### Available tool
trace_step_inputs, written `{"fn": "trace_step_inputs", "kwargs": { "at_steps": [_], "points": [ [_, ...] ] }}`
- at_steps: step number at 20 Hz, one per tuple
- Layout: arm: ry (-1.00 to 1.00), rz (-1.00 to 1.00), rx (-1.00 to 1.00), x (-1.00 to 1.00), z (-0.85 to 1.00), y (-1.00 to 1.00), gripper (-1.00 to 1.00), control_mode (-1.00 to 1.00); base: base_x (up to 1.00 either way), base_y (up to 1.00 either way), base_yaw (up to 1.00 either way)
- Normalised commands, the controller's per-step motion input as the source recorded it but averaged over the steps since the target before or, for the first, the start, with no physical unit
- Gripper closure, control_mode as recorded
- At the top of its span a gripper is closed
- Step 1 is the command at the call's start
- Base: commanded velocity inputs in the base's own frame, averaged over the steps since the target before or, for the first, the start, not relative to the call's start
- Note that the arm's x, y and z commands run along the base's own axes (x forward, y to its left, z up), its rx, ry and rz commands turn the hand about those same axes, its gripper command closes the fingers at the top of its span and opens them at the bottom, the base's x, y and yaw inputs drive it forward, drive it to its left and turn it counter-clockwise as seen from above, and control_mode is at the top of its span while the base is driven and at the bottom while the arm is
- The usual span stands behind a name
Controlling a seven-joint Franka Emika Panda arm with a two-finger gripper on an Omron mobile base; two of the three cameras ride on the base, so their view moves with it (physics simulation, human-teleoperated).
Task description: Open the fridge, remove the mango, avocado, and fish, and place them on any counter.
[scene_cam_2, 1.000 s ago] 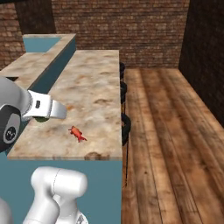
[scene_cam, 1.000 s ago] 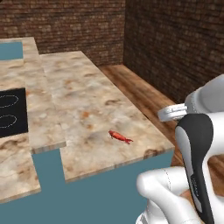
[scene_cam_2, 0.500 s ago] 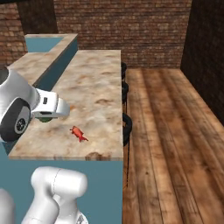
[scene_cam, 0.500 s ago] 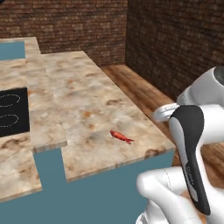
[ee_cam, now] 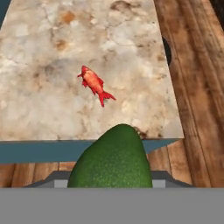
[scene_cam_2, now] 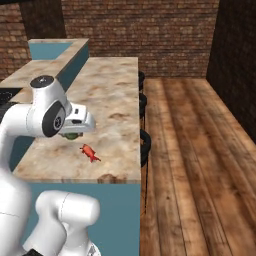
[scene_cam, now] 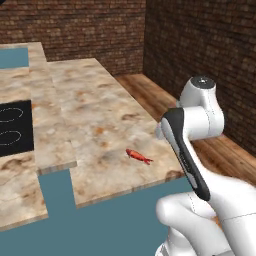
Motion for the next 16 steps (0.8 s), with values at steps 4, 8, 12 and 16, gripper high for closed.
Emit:
{"fn": "trace_step_inputs", "kwargs": {
  "at_steps": [4,8,12,16],
  "points": [
    [0.0,0.0,-0.07,1.0,-0.97,-0.11,1.0,-1.0,0.0,0.0,0.0],
    [0.02,0.06,0.0,1.0,-0.8,-0.39,1.0,-1.0,0.0,0.0,0.0],
    [0.06,0.1,0.0,1.0,-0.61,-0.31,1.0,-1.0,0.0,0.0,0.0],
    [0.11,0.05,0.0,0.86,-0.49,-0.03,1.0,-1.0,0.0,0.0,0.0]
  ]
}}
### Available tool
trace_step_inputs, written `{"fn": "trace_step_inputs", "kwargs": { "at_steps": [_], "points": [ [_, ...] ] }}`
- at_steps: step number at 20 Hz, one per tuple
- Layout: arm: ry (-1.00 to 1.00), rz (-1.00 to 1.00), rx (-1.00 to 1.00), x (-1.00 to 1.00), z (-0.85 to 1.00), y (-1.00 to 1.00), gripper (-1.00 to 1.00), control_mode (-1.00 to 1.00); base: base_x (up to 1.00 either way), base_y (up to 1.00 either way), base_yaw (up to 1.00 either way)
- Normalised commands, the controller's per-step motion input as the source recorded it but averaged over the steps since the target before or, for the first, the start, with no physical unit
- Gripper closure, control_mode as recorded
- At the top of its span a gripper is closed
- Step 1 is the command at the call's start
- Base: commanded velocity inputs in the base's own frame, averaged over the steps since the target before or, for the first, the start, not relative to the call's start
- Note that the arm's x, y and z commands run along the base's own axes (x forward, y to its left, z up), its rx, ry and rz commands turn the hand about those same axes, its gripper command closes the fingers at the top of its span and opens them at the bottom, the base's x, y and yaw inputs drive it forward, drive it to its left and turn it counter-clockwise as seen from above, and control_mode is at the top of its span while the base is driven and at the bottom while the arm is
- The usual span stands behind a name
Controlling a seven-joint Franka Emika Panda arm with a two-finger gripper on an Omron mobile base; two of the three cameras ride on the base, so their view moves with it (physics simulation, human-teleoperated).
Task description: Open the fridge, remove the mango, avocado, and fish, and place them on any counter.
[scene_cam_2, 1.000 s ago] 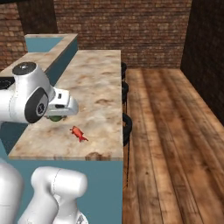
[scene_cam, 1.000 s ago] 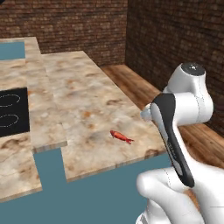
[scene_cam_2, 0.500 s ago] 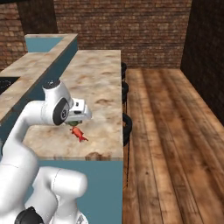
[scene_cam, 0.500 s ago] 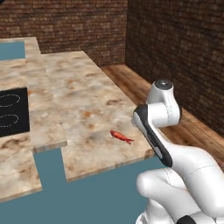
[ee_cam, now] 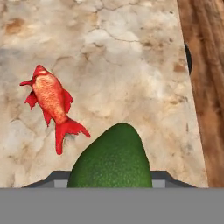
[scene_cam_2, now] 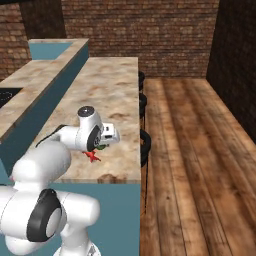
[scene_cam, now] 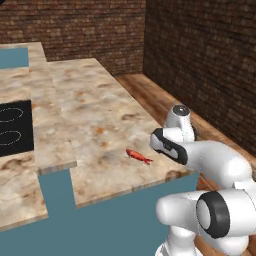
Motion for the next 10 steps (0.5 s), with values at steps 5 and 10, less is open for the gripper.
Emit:
{"fn": "trace_step_inputs", "kwargs": {
  "at_steps": [5,10],
  "points": [
    [0.15,0.0,-0.03,0.66,-0.45,0.0,1.0,-1.0,0.0,0.0,0.0],
    [0.08,0.0,-0.08,0.47,-0.53,0.0,1.0,-1.0,0.0,0.0,0.0]
  ]
}}
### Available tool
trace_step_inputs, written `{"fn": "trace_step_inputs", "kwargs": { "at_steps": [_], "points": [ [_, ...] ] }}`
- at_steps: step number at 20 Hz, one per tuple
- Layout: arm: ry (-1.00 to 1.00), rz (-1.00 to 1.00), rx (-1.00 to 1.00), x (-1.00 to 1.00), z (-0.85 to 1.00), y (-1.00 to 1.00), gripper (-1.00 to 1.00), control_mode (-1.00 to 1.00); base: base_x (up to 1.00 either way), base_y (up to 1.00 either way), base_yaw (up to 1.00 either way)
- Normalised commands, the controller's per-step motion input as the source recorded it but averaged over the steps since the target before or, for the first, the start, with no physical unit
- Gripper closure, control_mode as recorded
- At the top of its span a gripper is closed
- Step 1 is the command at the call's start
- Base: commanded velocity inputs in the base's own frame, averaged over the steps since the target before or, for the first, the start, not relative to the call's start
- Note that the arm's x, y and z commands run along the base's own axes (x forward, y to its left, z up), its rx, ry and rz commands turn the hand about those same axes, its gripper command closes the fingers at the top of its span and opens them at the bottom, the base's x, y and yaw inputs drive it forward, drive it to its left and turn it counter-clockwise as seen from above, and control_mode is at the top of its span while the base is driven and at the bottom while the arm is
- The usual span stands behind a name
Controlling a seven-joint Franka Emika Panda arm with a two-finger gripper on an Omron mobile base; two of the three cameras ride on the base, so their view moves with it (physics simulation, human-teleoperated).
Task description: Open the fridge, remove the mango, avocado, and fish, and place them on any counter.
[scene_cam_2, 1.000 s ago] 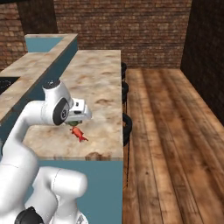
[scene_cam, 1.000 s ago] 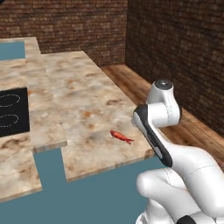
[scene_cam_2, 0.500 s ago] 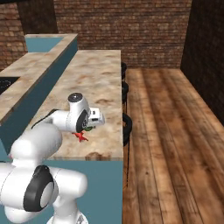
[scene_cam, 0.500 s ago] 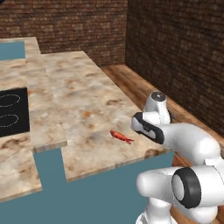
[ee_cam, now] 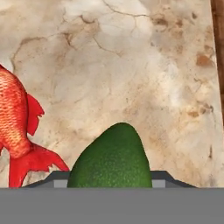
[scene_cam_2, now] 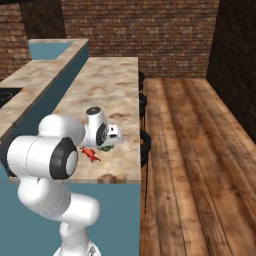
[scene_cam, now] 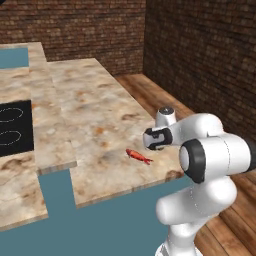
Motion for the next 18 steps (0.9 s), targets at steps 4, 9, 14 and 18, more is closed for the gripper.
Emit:
{"fn": "trace_step_inputs", "kwargs": {
  "at_steps": [4,9,14,18],
  "points": [
    [-0.09,0.0,-0.06,0.02,-0.61,0.0,1.0,-1.0,0.0,0.0,0.0],
    [-0.05,0.0,0.0,0.02,-0.15,-0.02,-1.0,-1.0,0.0,0.0,0.0],
    [-0.01,0.0,0.13,0.0,0.4,-0.13,-1.0,-1.0,0.0,0.0,0.0],
    [0.0,0.0,0.19,0.0,0.96,0.0,-1.0,-1.0,0.0,0.0,0.0]
  ]
}}
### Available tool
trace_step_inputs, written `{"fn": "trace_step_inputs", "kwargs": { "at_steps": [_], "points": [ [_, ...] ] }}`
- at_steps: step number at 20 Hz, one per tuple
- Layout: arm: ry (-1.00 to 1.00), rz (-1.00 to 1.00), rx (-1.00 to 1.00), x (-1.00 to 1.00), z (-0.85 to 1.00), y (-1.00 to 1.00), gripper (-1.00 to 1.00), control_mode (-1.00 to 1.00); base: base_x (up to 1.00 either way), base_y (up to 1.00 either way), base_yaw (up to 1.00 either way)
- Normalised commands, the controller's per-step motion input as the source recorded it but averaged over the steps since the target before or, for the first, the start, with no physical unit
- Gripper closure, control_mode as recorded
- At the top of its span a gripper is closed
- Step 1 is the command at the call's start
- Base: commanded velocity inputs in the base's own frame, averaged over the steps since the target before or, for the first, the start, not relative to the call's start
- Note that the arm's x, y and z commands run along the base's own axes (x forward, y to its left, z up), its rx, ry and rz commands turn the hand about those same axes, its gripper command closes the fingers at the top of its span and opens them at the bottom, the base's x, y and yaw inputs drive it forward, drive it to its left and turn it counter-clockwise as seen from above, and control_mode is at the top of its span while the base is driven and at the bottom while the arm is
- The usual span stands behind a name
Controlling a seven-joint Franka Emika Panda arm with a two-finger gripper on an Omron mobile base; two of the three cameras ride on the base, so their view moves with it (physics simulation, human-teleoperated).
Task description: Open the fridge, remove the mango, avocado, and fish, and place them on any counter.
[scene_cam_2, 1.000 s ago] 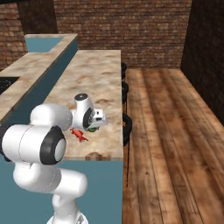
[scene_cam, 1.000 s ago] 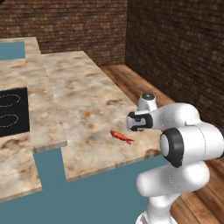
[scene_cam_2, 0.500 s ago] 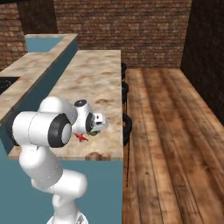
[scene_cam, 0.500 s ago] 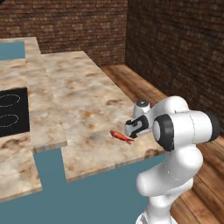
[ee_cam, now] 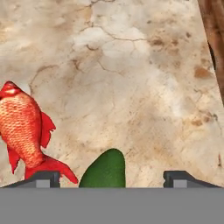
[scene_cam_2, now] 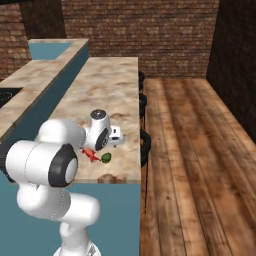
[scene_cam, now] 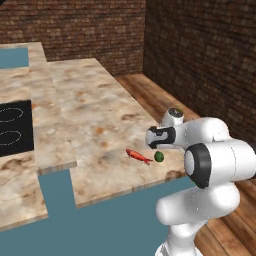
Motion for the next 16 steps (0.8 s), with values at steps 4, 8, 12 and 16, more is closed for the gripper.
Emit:
{"fn": "trace_step_inputs", "kwargs": {
  "at_steps": [4,8,12,16],
  "points": [
    [0.0,0.0,0.16,-0.04,1.0,0.0,-1.0,-1.0,0.0,0.0,0.0],
    [0.0,0.0,0.09,-0.24,1.0,0.0,-1.0,-1.0,0.0,0.0,0.0],
    [0.0,-0.02,-0.06,-0.53,1.0,0.0,-1.0,-1.0,0.0,0.0,0.0],
    [-0.1,-0.18,-0.06,-0.94,1.0,0.0,-1.0,-1.0,0.0,0.0,0.0]
  ]
}}
